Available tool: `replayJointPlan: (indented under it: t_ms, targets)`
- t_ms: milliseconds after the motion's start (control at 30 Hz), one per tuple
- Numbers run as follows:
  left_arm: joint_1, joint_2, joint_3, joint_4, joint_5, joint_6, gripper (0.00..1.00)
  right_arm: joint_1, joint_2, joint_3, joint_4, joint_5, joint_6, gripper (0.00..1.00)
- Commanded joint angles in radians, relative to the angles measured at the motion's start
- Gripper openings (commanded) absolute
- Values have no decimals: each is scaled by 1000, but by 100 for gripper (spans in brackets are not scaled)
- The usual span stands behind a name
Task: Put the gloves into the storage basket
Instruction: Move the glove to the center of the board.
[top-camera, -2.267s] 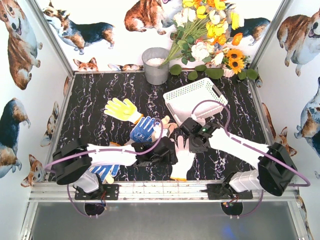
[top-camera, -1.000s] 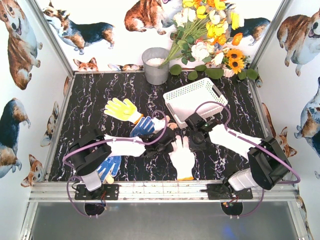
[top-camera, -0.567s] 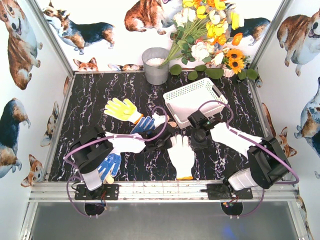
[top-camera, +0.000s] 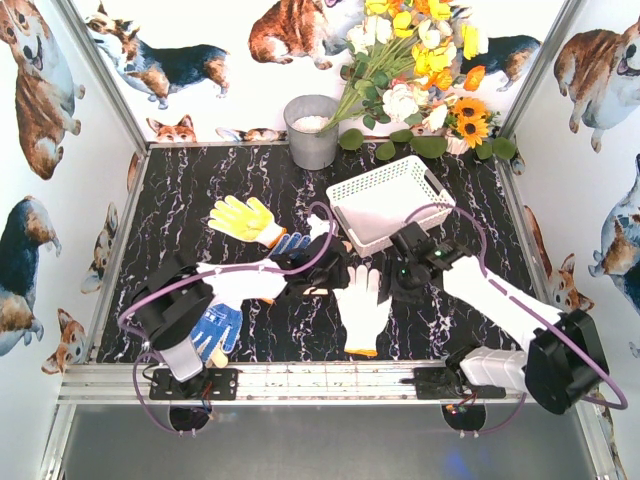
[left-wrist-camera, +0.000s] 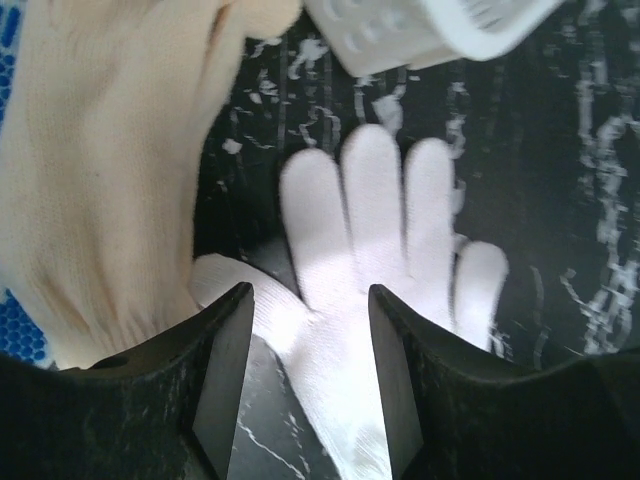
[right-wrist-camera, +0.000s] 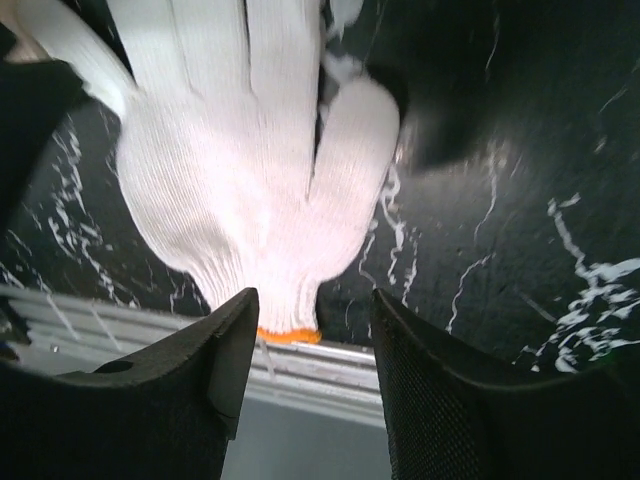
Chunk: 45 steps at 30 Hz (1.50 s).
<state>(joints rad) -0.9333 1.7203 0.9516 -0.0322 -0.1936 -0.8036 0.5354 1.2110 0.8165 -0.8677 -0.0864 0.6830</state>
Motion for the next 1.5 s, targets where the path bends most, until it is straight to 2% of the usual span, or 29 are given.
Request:
replayJointPlan:
  t_ms: [0, 100, 233, 333, 433, 533, 667, 933, 1000, 1133, 1300, 1467]
  targets:
    - [-19, -63, -25, 7, 85, -25, 44, -1, -50, -93, 59, -174, 71, 51]
    - [-38, -104, -56, 14, 127, -68, 40, 0, -59, -145, 119, -211, 110, 48]
    - [-77, -125, -75, 27, 132, -99, 33, 6, -59, -184, 151, -205, 128, 38]
    - [-99, -101, -80, 57, 156, -120, 26, 6, -39, -212, 180, -191, 125, 31]
    - [-103, -57, -93, 87, 194, -146, 20, 6, -7, -215, 194, -169, 116, 29]
    - [-103, -47, -122, 107, 179, -147, 19, 7, 18, -218, 210, -151, 112, 28]
    - [-100, -17, -129, 27, 114, -113, 18, 7, 32, -235, 257, -145, 120, 25]
    - [-91, -4, -161, 10, 53, -123, 18, 8, 36, -220, 291, -101, 125, 24]
    - [-89, -17, -158, 2, 40, -124, 22, 6, 31, -218, 290, -88, 126, 24]
    - [-87, -62, -119, -10, 59, -87, 36, 6, 6, -191, 239, -59, 117, 27]
    - [-71, -198, -15, -187, -35, -26, 63, 6, -131, -127, 126, 0, 100, 40]
    - [53, -304, 12, -322, -80, 47, 75, -3, -241, -54, 42, 87, 59, 44]
